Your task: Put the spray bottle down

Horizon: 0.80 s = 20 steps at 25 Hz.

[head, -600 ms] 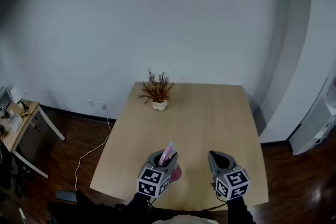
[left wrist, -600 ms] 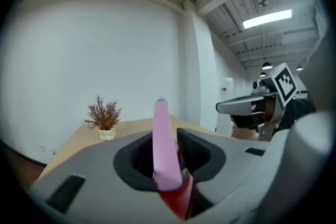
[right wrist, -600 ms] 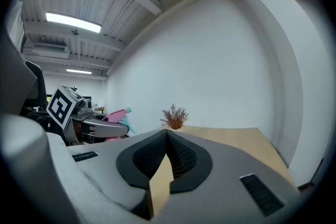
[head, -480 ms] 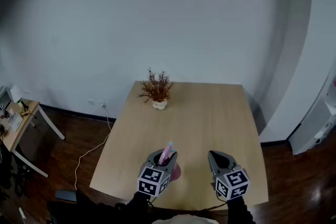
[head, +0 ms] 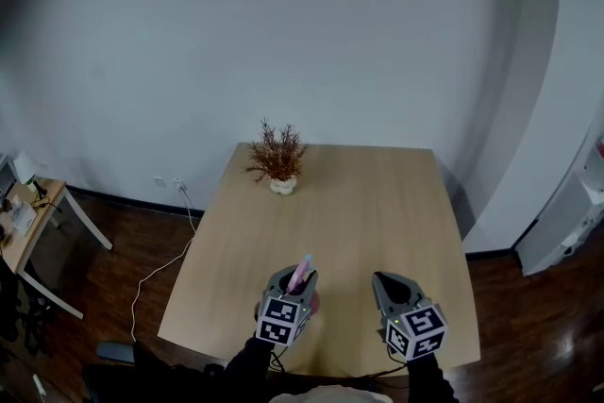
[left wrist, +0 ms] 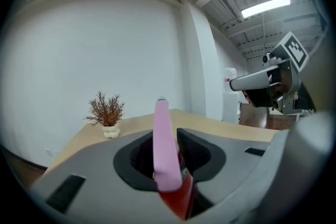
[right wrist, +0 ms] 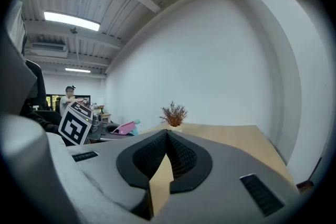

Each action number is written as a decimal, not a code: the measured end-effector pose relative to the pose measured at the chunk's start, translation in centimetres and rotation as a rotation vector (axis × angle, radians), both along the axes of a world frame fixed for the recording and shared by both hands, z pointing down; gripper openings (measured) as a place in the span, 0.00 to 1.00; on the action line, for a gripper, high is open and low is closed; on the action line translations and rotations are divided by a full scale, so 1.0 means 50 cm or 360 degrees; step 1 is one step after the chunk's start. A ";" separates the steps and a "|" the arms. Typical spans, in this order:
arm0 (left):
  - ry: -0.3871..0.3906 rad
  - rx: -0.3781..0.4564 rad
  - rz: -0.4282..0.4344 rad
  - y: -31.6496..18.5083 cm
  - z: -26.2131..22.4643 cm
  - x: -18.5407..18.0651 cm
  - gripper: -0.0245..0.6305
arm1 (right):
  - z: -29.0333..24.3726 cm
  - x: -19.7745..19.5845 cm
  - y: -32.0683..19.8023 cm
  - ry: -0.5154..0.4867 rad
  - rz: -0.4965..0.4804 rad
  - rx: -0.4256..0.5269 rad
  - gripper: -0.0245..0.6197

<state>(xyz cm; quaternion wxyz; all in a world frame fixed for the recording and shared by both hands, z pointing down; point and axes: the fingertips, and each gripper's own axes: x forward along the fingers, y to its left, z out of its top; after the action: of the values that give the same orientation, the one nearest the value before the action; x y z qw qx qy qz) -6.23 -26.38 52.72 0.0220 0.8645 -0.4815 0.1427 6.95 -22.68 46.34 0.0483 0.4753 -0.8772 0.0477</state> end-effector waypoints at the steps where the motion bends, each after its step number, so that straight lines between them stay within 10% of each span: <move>1: -0.0018 0.0025 0.0001 -0.006 0.007 0.003 0.22 | 0.001 0.001 0.000 0.0001 0.0002 -0.0003 0.00; 20: -0.0163 0.0148 -0.0115 -0.047 0.108 0.021 0.22 | 0.013 0.009 0.009 0.0033 0.0021 -0.0030 0.00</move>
<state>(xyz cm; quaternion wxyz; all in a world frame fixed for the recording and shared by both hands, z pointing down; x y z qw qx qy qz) -5.16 -28.75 58.14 -0.0375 0.8382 -0.5189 0.1634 7.42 -22.24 46.97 0.0615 0.4812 -0.8730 0.0513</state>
